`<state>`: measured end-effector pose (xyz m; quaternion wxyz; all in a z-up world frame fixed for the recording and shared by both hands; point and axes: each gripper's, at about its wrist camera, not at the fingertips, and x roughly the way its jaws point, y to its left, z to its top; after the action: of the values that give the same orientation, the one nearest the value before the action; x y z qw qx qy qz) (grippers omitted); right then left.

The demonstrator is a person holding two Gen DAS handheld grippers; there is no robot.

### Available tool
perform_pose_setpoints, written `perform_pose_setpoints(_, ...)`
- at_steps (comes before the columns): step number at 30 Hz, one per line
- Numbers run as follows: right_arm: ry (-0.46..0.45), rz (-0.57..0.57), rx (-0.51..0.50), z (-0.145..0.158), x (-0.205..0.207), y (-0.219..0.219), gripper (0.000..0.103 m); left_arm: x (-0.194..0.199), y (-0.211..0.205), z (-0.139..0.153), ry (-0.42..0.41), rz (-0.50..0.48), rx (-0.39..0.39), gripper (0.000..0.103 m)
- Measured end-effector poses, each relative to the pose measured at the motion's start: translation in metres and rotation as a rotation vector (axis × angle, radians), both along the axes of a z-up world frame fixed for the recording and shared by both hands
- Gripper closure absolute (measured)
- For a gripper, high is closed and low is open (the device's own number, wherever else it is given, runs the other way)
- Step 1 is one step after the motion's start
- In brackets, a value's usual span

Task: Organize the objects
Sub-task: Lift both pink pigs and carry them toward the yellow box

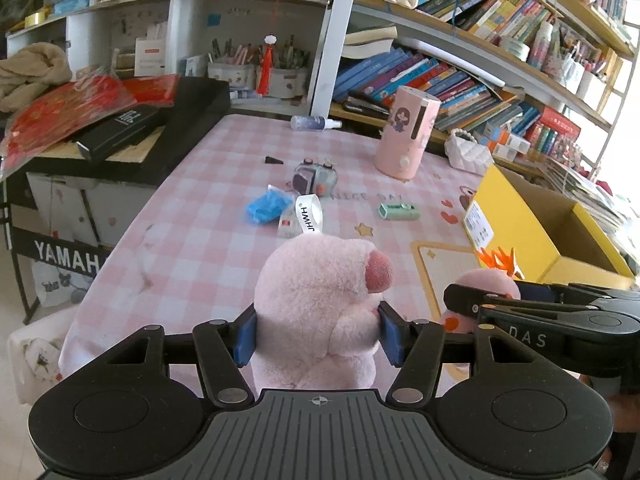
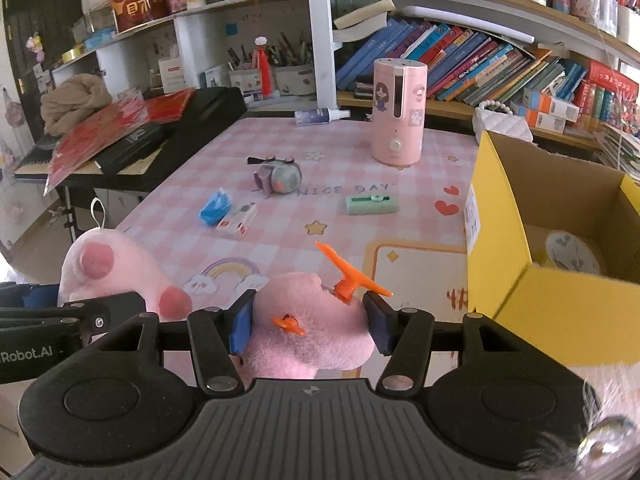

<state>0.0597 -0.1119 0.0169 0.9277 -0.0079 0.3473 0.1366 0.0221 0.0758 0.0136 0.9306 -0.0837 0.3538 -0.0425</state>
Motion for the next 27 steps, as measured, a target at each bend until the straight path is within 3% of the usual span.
perform_pose_setpoints(14,0.015,-0.122,0.013,-0.008,-0.081,-0.025,0.049,-0.055,-0.028,-0.006,0.009,-0.145,0.001,0.044)
perform_pose_setpoints(27,0.03,-0.377,0.025,-0.013,-0.141,-0.088,0.049,-0.067,-0.092,-0.005,-0.004,-0.393,0.004,0.044)
